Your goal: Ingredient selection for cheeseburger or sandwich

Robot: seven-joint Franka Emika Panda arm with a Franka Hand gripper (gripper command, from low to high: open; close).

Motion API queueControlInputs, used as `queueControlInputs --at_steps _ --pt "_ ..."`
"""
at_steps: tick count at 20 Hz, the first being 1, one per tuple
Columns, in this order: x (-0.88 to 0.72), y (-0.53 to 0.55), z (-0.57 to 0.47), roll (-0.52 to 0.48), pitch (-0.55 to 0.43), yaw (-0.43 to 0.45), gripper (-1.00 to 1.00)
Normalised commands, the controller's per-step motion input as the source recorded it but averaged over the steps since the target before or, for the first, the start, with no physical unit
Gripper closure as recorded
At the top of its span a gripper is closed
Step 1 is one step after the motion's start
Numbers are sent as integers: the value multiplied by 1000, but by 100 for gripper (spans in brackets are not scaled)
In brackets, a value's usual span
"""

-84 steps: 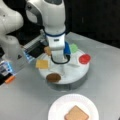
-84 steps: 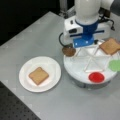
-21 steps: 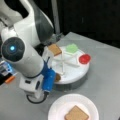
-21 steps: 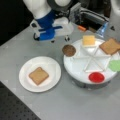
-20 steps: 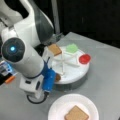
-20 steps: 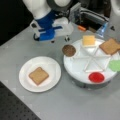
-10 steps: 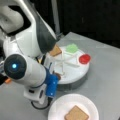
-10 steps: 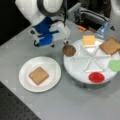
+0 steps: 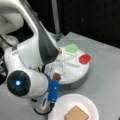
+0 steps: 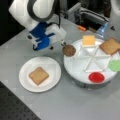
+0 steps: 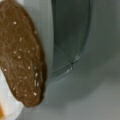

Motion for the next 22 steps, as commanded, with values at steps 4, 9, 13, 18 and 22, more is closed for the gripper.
queueControlInputs --at_steps 4,9,13,18,22 --pt "226 -162 -49 502 224 103 -100" --pt "216 -169 -27 551 205 58 -100" --pt "246 -151 -93 518 134 43 -100" --pt "303 -106 -123 451 75 40 -100" --pt "336 -95 -101 431 70 45 -100"
